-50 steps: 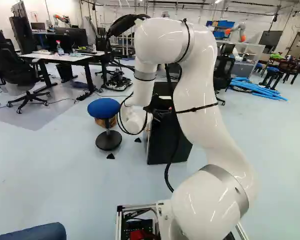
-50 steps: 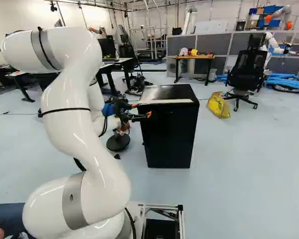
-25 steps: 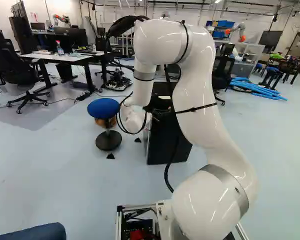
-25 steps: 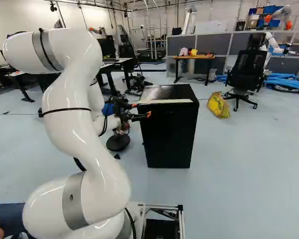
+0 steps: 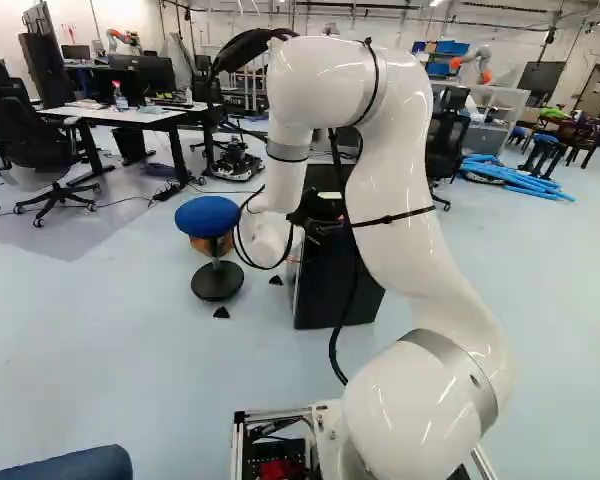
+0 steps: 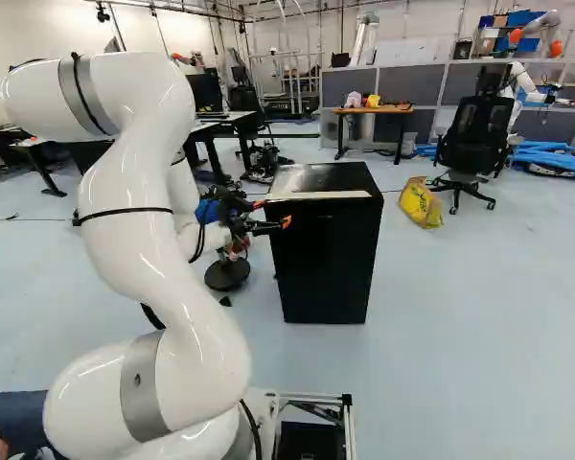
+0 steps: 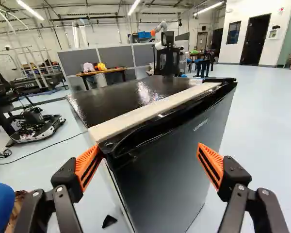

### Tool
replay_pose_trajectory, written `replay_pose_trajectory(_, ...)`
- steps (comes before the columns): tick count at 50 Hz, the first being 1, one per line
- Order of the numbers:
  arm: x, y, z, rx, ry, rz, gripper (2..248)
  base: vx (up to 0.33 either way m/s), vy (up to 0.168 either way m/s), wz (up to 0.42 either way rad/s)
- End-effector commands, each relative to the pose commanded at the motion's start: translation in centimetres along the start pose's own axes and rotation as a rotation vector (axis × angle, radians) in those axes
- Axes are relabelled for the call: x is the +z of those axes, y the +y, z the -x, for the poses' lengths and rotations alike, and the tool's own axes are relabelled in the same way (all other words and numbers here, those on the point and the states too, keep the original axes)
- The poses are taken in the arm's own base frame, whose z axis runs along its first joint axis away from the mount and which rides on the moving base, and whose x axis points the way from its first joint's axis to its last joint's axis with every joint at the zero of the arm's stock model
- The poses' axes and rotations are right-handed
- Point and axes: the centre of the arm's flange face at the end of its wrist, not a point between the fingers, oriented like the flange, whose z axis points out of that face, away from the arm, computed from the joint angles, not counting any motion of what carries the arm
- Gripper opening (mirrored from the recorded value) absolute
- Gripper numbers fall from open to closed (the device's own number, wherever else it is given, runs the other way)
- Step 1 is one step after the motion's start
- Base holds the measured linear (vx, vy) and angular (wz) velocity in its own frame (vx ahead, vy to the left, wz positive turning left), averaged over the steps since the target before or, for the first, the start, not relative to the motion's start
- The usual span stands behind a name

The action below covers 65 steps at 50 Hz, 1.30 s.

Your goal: Grab a drink from the fridge

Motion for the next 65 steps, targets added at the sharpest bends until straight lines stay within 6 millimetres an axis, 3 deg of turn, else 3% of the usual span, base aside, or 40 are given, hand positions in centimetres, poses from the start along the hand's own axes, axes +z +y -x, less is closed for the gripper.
replay_pose_trajectory(65, -4.7, 3.7, -0.1, -0.039, -0.028, 0.070, 247, 0.000, 0.000, 0.000)
